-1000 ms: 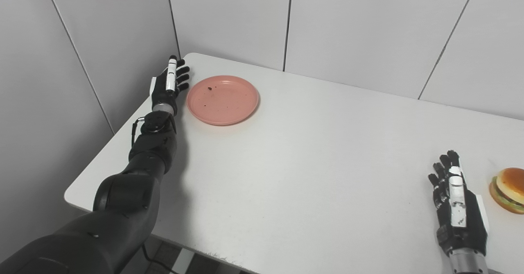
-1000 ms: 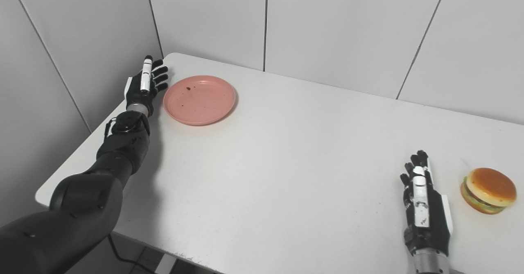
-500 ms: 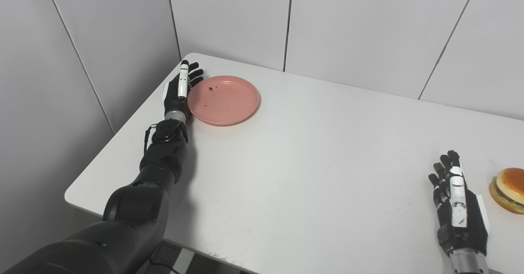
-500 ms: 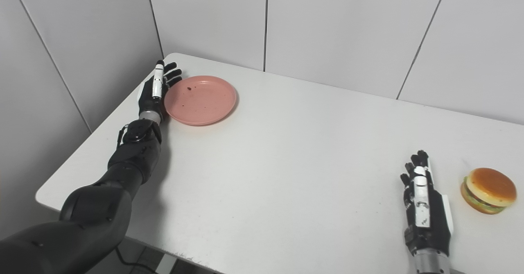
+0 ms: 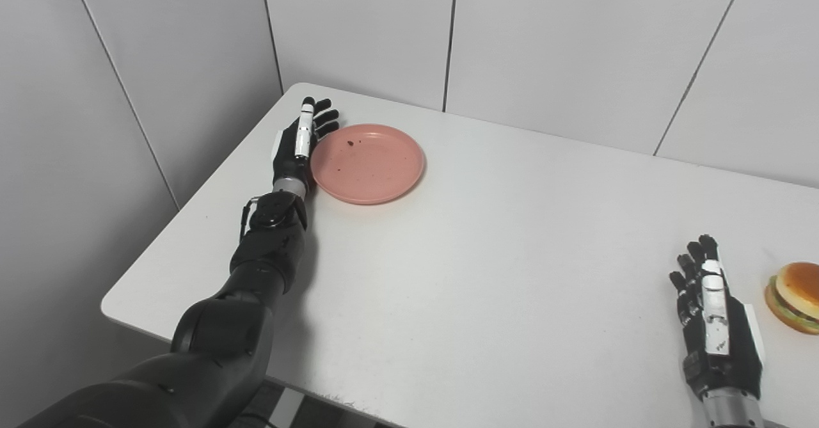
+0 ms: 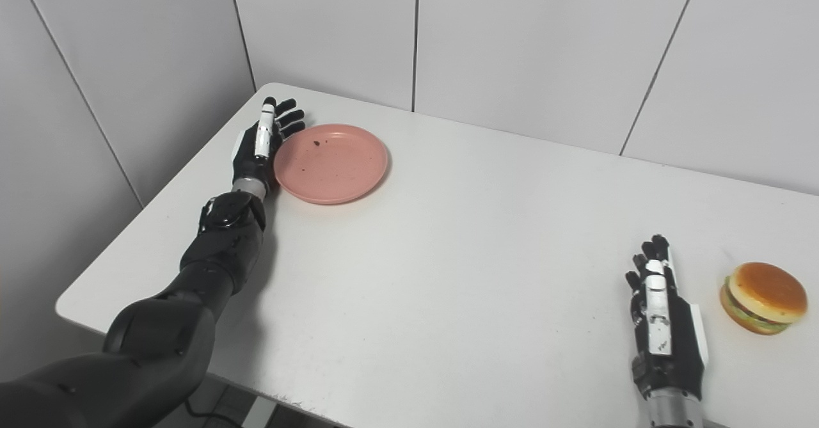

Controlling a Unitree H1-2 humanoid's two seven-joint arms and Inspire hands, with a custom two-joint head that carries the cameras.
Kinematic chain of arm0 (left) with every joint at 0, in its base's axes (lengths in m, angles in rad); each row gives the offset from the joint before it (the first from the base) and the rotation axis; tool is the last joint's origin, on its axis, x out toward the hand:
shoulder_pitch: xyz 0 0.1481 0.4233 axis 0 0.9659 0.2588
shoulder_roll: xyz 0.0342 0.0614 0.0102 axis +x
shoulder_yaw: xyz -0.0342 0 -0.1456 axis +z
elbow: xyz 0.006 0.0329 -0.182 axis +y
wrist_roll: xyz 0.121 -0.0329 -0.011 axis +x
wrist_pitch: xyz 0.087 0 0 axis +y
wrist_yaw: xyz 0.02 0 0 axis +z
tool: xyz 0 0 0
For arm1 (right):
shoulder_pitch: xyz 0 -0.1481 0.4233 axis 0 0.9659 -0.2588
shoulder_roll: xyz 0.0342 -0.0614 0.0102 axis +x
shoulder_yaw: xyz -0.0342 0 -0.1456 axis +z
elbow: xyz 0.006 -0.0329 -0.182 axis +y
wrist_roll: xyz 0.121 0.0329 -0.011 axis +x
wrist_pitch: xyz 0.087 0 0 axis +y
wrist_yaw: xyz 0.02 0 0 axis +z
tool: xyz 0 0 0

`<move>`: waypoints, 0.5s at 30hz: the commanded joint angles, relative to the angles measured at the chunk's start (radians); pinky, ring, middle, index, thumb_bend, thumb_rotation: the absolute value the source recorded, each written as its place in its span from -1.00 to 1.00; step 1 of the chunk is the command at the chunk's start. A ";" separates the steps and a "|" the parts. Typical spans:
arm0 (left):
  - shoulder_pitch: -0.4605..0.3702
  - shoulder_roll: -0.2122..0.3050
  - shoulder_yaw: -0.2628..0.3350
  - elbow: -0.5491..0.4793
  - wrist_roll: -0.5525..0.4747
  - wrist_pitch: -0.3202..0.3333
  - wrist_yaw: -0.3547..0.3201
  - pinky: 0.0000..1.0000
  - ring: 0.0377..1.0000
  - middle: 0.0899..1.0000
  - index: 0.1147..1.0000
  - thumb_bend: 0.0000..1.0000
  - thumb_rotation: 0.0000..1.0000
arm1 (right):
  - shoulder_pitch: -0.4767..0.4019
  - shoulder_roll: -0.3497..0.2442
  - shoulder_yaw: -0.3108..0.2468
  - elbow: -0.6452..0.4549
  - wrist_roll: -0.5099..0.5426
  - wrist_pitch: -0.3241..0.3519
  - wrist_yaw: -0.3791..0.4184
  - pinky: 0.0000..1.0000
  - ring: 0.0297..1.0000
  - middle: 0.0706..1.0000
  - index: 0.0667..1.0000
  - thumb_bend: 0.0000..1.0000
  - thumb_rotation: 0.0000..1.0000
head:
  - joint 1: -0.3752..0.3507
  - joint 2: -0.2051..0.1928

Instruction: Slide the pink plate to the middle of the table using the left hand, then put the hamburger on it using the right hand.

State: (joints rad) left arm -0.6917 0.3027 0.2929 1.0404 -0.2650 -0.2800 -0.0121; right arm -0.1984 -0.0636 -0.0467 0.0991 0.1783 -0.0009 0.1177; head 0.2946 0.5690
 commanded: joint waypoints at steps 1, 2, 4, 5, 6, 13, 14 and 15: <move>-0.010 -0.004 -0.012 -0.012 0.010 0.012 -0.002 0.50 0.54 0.48 0.41 -0.12 0.98 | -0.025 0.001 0.005 -0.021 -0.003 -0.027 0.008 1.00 1.00 1.00 1.00 0.16 0.82 | 0.001 0.000; -0.007 -0.010 -0.017 -0.026 0.014 0.018 -0.003 0.51 0.54 0.48 0.41 -0.13 0.98 | -0.022 0.004 0.007 -0.028 -0.010 -0.023 0.001 1.00 1.00 1.00 1.00 0.18 0.83 | -0.010 0.007; 0.000 -0.019 -0.028 -0.051 0.021 0.027 -0.009 0.52 0.55 0.49 0.42 -0.14 1.00 | -0.019 0.008 0.010 -0.038 -0.014 -0.015 -0.004 1.00 1.00 1.00 1.00 0.16 0.83 | -0.026 0.014; 0.003 -0.022 -0.036 -0.063 0.024 0.030 -0.018 0.53 0.56 0.50 0.42 -0.14 1.00 | -0.019 0.010 0.011 -0.039 -0.012 -0.010 -0.003 1.00 1.00 1.00 1.00 0.16 0.83 | -0.034 0.015; 0.005 -0.025 -0.043 -0.070 0.025 0.032 -0.028 0.53 0.58 0.51 0.43 -0.14 1.00 | -0.020 0.010 0.012 -0.039 -0.012 -0.009 0.000 1.00 1.00 1.00 1.00 0.15 0.83 | -0.046 0.018; 0.009 -0.055 -0.080 -0.108 0.040 0.073 -0.031 0.51 0.54 0.47 0.40 -0.07 0.99 | -0.033 0.034 0.017 -0.028 -0.005 -0.012 -0.001 1.00 1.00 1.00 1.00 0.21 0.77 | -0.101 0.031; 0.012 -0.060 -0.084 -0.114 0.041 0.076 -0.032 0.51 0.55 0.47 0.40 -0.05 0.98 | -0.035 0.037 0.018 -0.030 -0.005 -0.012 0.000 1.00 1.00 1.00 1.00 0.18 0.78 | -0.101 0.031; 0.016 -0.065 -0.088 -0.125 0.040 0.082 -0.035 0.51 0.55 0.47 0.40 -0.05 0.97 | -0.032 0.038 0.019 -0.037 -0.008 -0.011 -0.001 1.00 1.00 1.00 1.00 0.16 0.79 | -0.115 0.034</move>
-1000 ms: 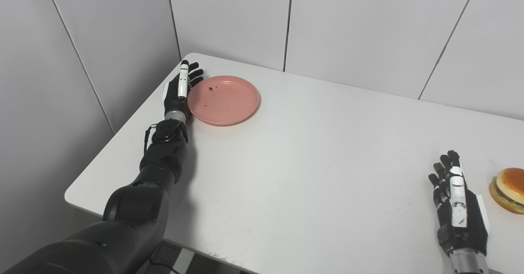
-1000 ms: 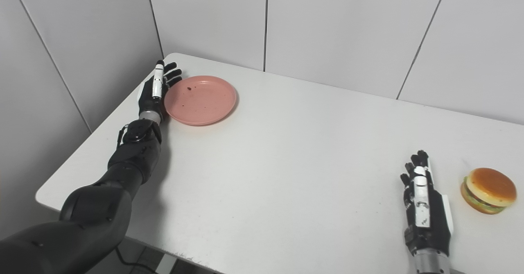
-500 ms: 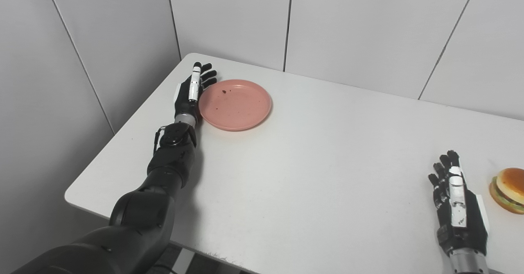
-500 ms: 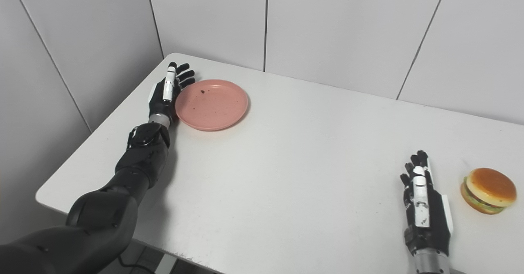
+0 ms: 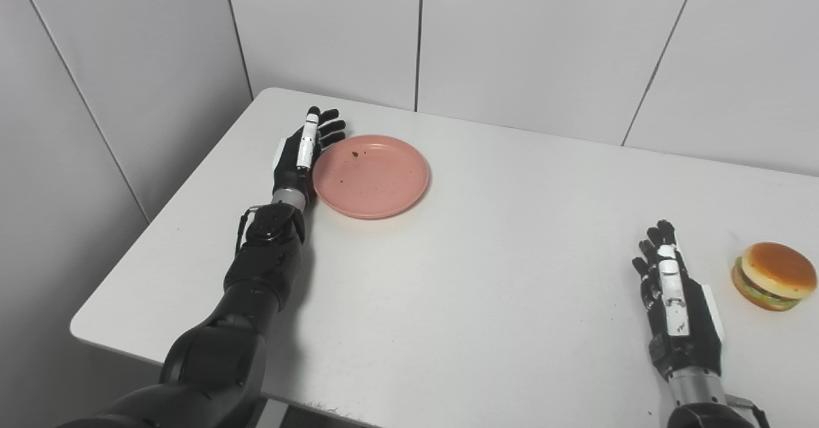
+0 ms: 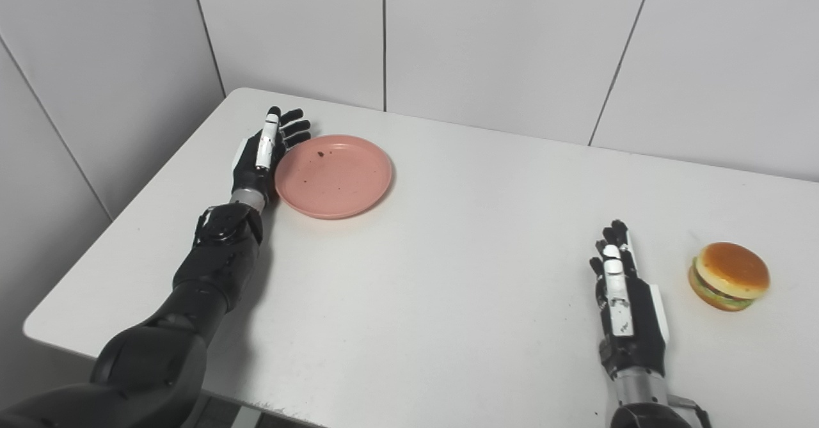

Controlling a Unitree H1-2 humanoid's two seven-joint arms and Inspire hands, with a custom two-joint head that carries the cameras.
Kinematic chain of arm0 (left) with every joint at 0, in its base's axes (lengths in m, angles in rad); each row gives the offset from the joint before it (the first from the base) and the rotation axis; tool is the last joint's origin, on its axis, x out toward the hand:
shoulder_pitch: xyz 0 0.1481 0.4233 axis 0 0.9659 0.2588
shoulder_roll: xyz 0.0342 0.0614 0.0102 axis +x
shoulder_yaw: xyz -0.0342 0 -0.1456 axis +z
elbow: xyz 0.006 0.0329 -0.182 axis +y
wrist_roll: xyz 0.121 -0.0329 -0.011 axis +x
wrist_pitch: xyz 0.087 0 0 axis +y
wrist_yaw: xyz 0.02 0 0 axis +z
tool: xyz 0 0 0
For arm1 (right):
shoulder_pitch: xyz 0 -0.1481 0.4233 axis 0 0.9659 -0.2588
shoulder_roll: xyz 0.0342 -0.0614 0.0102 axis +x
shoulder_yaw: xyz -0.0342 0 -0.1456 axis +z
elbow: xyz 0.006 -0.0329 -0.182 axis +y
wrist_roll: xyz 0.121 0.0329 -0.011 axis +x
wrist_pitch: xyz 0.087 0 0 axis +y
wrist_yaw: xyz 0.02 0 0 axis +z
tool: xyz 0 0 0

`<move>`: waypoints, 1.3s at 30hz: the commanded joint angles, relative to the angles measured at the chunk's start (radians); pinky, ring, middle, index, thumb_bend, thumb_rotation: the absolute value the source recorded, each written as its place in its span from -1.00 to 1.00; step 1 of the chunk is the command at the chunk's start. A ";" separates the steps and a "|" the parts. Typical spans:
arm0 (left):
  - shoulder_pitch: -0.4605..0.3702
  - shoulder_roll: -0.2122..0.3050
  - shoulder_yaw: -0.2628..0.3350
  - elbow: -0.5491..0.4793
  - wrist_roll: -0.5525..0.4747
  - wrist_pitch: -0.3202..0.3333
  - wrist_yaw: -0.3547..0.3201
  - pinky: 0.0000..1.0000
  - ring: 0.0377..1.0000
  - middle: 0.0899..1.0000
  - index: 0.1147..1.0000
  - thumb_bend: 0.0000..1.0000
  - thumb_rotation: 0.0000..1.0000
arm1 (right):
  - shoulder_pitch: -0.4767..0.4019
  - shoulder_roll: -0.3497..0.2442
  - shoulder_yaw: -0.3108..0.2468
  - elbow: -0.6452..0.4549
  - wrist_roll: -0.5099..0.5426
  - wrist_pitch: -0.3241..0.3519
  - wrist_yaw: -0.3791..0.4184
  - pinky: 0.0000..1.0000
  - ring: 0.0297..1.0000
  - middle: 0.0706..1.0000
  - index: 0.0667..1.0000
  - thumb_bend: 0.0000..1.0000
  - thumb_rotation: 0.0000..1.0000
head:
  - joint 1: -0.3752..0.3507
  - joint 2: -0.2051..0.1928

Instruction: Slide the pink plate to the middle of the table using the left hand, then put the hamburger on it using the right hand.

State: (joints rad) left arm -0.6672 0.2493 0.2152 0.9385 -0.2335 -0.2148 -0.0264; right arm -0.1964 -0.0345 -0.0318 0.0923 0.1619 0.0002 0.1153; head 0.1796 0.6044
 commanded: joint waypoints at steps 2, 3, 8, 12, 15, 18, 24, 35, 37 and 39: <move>-0.001 -0.020 -0.020 -0.039 0.003 0.028 -0.039 0.51 0.56 0.49 0.42 -0.06 0.99 | -0.029 0.011 0.006 -0.043 0.006 0.000 0.000 1.00 1.00 1.00 1.00 0.10 0.80 | -0.013 0.002; 0.001 -0.022 -0.024 -0.041 0.000 0.032 -0.050 0.53 0.58 0.51 0.43 -0.07 1.00 | -0.027 0.011 0.007 -0.048 0.006 0.006 0.001 1.00 1.00 1.00 1.00 0.11 0.80 | -0.020 0.004; 0.014 -0.048 -0.033 -0.068 -0.002 0.061 -0.059 0.50 0.56 0.49 0.41 -0.06 0.99 | -0.027 0.015 0.012 -0.058 0.003 0.015 0.002 1.00 1.00 1.00 1.00 0.08 0.80 | -0.076 0.020; 0.046 -0.066 -0.060 -0.143 0.035 0.101 -0.040 0.46 0.54 0.47 0.40 -0.08 1.00 | -0.031 0.032 0.020 -0.065 -0.014 0.029 -0.019 1.00 1.00 1.00 1.00 0.07 0.86 | -0.130 0.029; 0.068 -0.082 -0.071 -0.187 0.038 0.115 -0.042 0.44 0.53 0.47 0.40 -0.14 1.00 | -0.033 0.040 0.024 -0.057 -0.030 0.026 -0.034 1.00 1.00 1.00 1.00 0.08 0.86 | -0.151 0.033; 0.084 -0.093 -0.078 -0.216 0.039 0.125 -0.039 0.42 0.52 0.46 0.39 -0.16 1.00 | -0.035 0.044 0.028 -0.054 -0.039 0.023 -0.040 1.00 1.00 1.00 1.00 0.07 0.88 | -0.186 0.039; 0.130 -0.136 -0.087 -0.315 0.023 0.224 -0.057 0.48 0.54 0.48 0.42 -0.17 1.00 | -0.048 0.051 0.032 -0.021 -0.052 -0.007 -0.044 1.00 1.00 1.00 1.00 0.09 0.86 | -0.232 0.044; 0.198 -0.201 -0.144 -0.441 0.034 0.280 -0.091 0.54 0.58 0.50 0.42 -0.14 1.00 | -0.054 0.054 0.032 -0.002 -0.059 -0.032 -0.047 1.00 0.98 1.00 1.00 0.04 0.85 | -0.269 0.051; 0.208 -0.214 -0.153 -0.463 0.043 0.285 -0.089 0.54 0.58 0.50 0.42 -0.12 0.97 | -0.057 0.052 0.031 0.006 -0.061 -0.036 -0.046 1.00 0.97 1.00 0.99 0.08 0.83 | -0.270 0.051; 0.216 -0.224 -0.161 -0.480 0.049 0.294 -0.083 0.52 0.56 0.49 0.42 -0.13 0.97 | -0.057 0.051 0.031 0.003 -0.062 -0.031 -0.046 1.00 0.97 1.00 0.99 0.08 0.83 | -0.268 0.051</move>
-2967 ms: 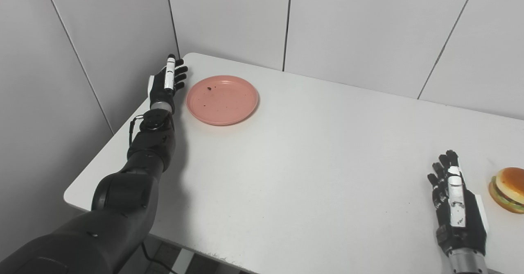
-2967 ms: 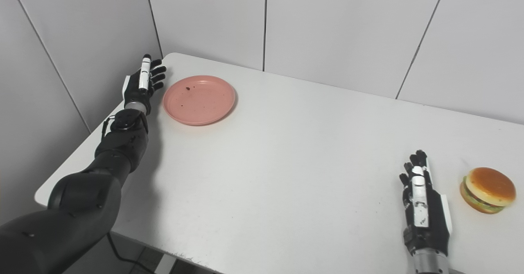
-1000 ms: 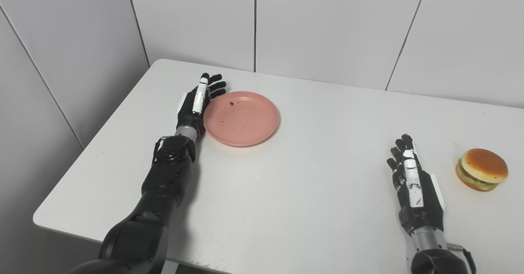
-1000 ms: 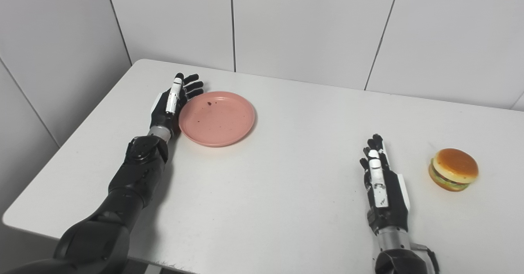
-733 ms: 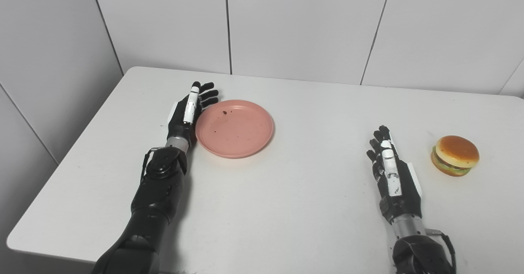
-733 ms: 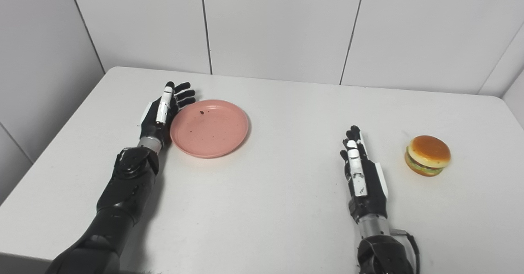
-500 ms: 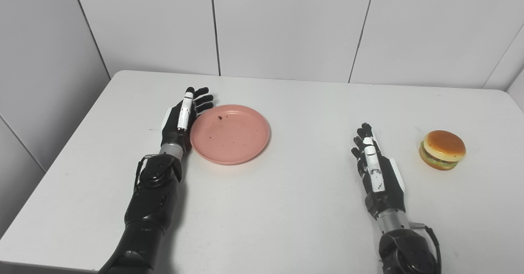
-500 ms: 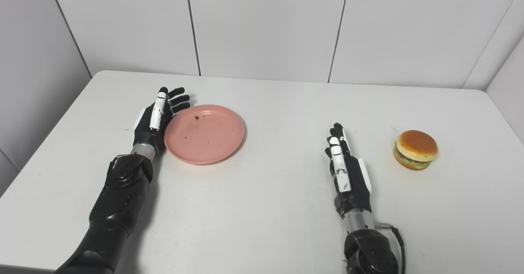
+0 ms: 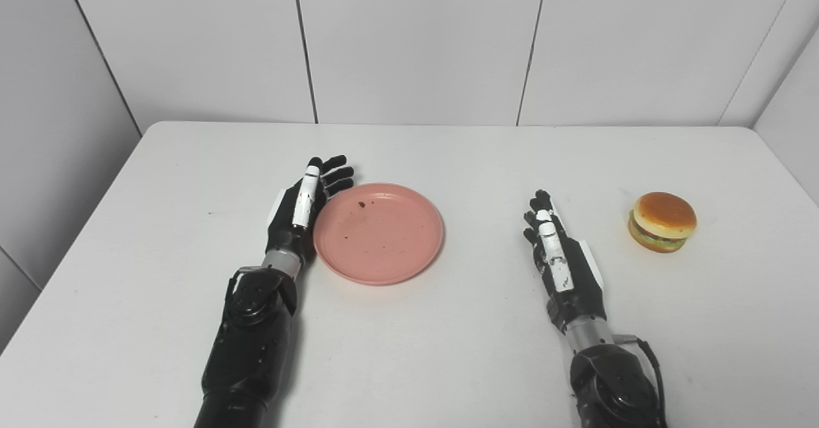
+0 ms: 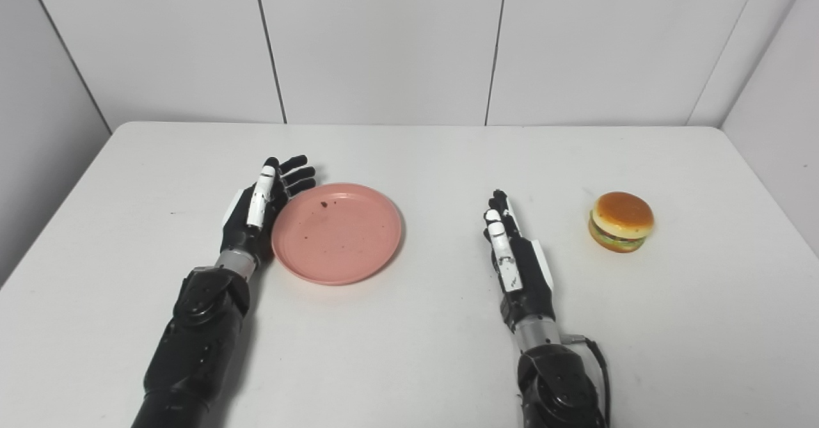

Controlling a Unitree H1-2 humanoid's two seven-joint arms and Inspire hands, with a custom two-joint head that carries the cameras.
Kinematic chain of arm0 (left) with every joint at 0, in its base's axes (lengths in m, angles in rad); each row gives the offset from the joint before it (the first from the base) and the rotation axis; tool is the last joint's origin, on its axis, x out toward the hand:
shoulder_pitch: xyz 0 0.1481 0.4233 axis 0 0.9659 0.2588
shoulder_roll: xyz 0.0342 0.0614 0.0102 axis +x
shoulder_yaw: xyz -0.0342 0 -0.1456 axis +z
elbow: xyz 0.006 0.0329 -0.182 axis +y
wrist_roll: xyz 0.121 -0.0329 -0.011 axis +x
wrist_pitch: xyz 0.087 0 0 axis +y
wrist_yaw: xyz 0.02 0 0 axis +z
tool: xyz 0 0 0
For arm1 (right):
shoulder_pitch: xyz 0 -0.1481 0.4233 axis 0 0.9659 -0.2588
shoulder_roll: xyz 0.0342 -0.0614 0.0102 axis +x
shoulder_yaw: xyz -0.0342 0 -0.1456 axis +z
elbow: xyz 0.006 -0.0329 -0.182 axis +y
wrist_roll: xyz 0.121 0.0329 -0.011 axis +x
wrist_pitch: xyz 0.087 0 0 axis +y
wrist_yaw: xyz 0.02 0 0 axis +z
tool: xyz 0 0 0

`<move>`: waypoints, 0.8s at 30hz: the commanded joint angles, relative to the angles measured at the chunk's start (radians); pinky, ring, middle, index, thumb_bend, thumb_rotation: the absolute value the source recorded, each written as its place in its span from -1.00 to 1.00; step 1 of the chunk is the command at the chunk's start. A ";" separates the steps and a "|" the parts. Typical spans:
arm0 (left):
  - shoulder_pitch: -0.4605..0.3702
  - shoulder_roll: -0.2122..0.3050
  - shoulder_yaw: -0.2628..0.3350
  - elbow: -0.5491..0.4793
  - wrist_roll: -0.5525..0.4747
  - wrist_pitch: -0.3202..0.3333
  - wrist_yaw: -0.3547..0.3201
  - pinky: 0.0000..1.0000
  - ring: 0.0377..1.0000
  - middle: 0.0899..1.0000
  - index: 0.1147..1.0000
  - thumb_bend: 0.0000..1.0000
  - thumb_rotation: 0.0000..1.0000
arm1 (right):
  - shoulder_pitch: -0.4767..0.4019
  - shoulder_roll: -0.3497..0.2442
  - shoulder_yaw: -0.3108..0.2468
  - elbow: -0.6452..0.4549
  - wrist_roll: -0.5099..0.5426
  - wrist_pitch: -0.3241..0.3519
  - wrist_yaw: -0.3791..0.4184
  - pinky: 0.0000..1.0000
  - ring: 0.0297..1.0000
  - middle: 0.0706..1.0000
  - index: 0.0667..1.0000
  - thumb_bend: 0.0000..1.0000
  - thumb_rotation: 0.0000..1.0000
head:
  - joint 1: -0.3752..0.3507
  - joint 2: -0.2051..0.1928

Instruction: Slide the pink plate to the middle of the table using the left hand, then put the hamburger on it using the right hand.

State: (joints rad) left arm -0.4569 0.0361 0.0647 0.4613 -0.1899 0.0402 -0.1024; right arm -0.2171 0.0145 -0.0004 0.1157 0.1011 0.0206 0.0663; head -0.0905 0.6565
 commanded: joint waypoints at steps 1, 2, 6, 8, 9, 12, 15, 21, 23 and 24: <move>0.013 -0.017 -0.019 -0.016 0.005 0.043 -0.012 0.52 0.56 0.49 0.42 -0.13 0.97 | -0.036 0.001 -0.001 -0.018 0.002 -0.054 0.005 1.00 0.97 1.00 1.00 0.08 0.83 | 0.004 -0.002; 0.019 -0.022 -0.024 -0.026 0.005 0.046 -0.015 0.55 0.58 0.50 0.43 -0.15 0.99 | -0.037 0.001 -0.002 -0.016 0.004 -0.056 0.007 1.00 0.97 1.00 1.00 0.07 0.84 | 0.004 -0.002; 0.038 -0.040 -0.039 -0.053 0.006 0.052 -0.014 0.57 0.59 0.51 0.44 -0.20 1.00 | -0.037 0.001 -0.005 -0.010 0.007 -0.064 0.007 0.99 0.96 0.99 0.98 0.05 0.83 | 0.002 -0.002; 0.054 -0.048 -0.056 -0.071 0.015 0.055 -0.017 0.58 0.59 0.51 0.44 -0.19 1.00 | -0.039 -0.003 -0.003 -0.005 0.005 -0.066 0.010 1.00 0.96 0.99 0.98 0.06 0.82 | 0.003 -0.003; 0.060 -0.050 -0.063 -0.077 0.015 0.056 -0.023 0.58 0.59 0.52 0.45 -0.19 1.00 | -0.040 -0.004 -0.003 -0.005 0.005 -0.065 0.011 1.00 0.97 1.00 0.99 0.07 0.83 | 0.003 -0.003; 0.070 -0.054 -0.077 -0.071 0.018 0.040 -0.043 0.58 0.61 0.53 0.47 -0.15 1.00 | -0.038 -0.005 -0.002 -0.007 0.001 -0.062 0.008 1.00 0.97 0.99 0.99 0.08 0.84 | 0.002 -0.003; 0.076 -0.059 -0.083 -0.078 0.011 0.053 -0.056 0.59 0.62 0.55 0.49 -0.15 1.00 | -0.038 -0.005 -0.003 -0.009 0.006 -0.064 0.010 1.00 0.96 0.99 0.98 0.05 0.84 | 0.005 -0.001; 0.105 -0.083 -0.090 -0.111 0.011 0.055 -0.047 0.56 0.60 0.54 0.47 -0.16 1.00 | -0.038 -0.007 -0.003 -0.011 0.010 -0.060 0.013 1.00 0.98 1.00 1.00 0.06 0.83 | 0.003 -0.001; 0.114 -0.088 -0.092 -0.118 0.011 0.054 -0.050 0.55 0.60 0.55 0.48 -0.16 1.00 | -0.039 -0.009 -0.005 -0.007 0.015 -0.063 0.016 1.00 0.98 1.00 1.00 0.06 0.83 | 0.002 0.000; 0.116 -0.089 -0.093 -0.120 0.011 0.055 -0.051 0.54 0.60 0.55 0.48 -0.17 1.00 | -0.039 -0.009 -0.006 -0.008 0.017 -0.061 0.016 1.00 0.98 1.00 1.00 0.07 0.82 | 0.002 0.001</move>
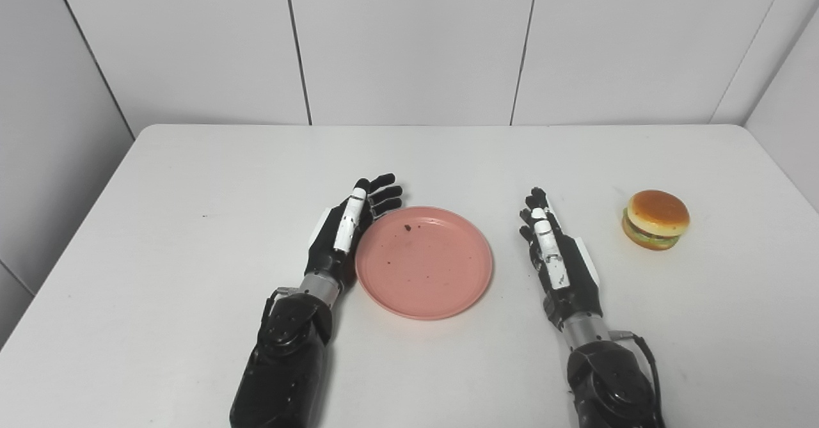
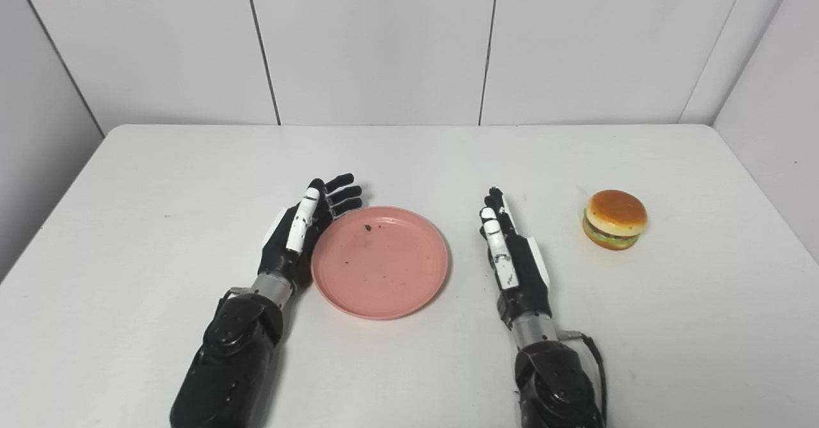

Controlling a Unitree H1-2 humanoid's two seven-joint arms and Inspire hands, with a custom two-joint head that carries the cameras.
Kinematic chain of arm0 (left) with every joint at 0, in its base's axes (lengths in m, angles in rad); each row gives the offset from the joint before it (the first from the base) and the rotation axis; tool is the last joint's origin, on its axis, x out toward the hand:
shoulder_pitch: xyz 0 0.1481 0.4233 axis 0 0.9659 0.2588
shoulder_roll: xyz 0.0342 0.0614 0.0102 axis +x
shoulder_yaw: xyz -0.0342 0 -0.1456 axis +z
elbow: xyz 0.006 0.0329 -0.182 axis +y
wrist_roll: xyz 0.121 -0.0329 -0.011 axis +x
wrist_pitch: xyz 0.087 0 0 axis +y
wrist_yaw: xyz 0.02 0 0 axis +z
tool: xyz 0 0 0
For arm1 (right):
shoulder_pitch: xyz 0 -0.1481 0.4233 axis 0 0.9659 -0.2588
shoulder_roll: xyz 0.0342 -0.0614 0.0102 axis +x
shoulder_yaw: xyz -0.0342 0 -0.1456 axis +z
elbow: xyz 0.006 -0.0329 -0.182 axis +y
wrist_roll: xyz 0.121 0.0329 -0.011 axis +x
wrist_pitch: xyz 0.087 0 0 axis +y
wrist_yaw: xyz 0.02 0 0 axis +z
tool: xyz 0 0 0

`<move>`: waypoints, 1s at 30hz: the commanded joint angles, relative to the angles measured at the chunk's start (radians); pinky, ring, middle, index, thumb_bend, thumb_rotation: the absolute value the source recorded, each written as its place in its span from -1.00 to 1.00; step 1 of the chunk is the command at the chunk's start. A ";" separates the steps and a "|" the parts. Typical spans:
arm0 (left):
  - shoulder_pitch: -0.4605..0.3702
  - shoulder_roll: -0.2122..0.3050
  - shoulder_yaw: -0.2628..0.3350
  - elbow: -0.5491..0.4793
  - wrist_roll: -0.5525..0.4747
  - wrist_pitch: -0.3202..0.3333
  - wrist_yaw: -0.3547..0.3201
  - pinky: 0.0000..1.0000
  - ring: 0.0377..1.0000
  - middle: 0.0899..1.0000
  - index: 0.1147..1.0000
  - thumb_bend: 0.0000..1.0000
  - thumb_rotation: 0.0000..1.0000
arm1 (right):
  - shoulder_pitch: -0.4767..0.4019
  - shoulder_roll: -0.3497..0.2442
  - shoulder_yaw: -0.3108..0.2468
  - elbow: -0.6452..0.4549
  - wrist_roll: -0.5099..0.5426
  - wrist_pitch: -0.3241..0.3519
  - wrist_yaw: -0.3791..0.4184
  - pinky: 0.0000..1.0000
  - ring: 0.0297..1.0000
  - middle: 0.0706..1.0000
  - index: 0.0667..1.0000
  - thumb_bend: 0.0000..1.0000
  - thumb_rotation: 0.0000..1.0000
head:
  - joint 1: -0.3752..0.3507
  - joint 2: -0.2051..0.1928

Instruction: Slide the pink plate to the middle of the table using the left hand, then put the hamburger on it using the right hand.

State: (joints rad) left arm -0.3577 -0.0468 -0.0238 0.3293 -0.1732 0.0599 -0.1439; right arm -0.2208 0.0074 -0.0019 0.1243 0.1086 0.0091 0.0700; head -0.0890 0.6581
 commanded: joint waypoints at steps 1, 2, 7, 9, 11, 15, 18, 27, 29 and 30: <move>0.023 -0.008 -0.007 0.004 -0.007 0.038 -0.013 0.54 0.59 0.55 0.48 -0.17 1.00 | -0.034 -0.002 -0.006 -0.023 0.014 -0.041 0.012 1.00 0.98 1.00 1.00 0.07 0.82 | 0.002 0.000; 0.027 -0.009 -0.009 -0.002 -0.007 0.040 -0.015 0.55 0.60 0.56 0.49 -0.20 1.00 | -0.033 -0.002 -0.007 -0.027 0.017 -0.035 0.012 1.00 0.99 1.00 1.00 0.08 0.80 | 0.002 0.000; 0.045 -0.011 -0.028 -0.012 0.010 0.028 -0.024 0.62 0.63 0.58 0.51 -0.22 1.00 | -0.030 -0.006 -0.007 -0.063 0.002 -0.007 -0.003 1.00 0.98 1.00 1.00 0.09 0.78 | -0.009 0.009; 0.052 -0.014 -0.033 -0.012 0.021 0.017 -0.017 0.63 0.63 0.56 0.49 -0.21 1.00 | -0.028 -0.009 -0.006 -0.079 -0.013 -0.012 -0.011 1.00 0.96 0.98 0.99 0.05 0.76 | -0.016 0.010; 0.056 -0.015 -0.036 -0.011 0.022 0.013 -0.019 0.67 0.65 0.57 0.49 -0.17 1.00 | -0.026 -0.014 -0.005 -0.086 -0.025 -0.025 -0.015 0.96 0.94 0.97 0.97 0.02 0.73 | -0.021 0.008; 0.065 -0.017 -0.038 -0.023 0.017 0.017 -0.020 0.69 0.66 0.57 0.48 -0.15 1.00 | -0.027 -0.029 -0.001 -0.121 -0.042 -0.018 -0.011 0.94 0.92 0.95 0.95 0.07 0.64 | -0.024 0.013; 0.068 -0.024 -0.031 -0.038 0.007 0.029 -0.013 0.65 0.65 0.57 0.50 -0.21 1.00 | -0.045 -0.071 0.016 -0.147 -0.112 -0.018 -0.010 0.88 0.89 0.94 0.93 0.13 0.67 | -0.029 0.014; 0.072 -0.010 -0.024 -0.045 0.000 0.026 -0.025 0.69 0.67 0.59 0.51 -0.20 1.00 | -0.103 -0.198 0.047 -0.339 -0.290 0.173 0.015 0.61 0.72 0.76 0.76 0.24 0.08 | -0.149 0.020; 0.072 -0.006 -0.020 -0.051 -0.006 0.032 -0.028 0.72 0.68 0.61 0.52 -0.18 1.00 | -0.122 -0.235 0.048 -0.359 -0.320 0.194 0.030 0.60 0.72 0.75 0.75 0.28 -0.03 | -0.172 0.019; 0.072 -0.005 -0.018 -0.052 -0.009 0.031 -0.029 0.69 0.67 0.61 0.52 -0.19 1.00 | -0.130 -0.250 0.048 -0.365 -0.332 0.202 0.037 0.60 0.73 0.75 0.75 0.29 -0.07 | -0.176 0.019</move>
State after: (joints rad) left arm -0.3045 -0.0561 -0.0452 0.2725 -0.1735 0.0556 -0.1715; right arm -0.3063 -0.2119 0.0510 -0.2009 -0.2025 0.1900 0.1005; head -0.2651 0.6780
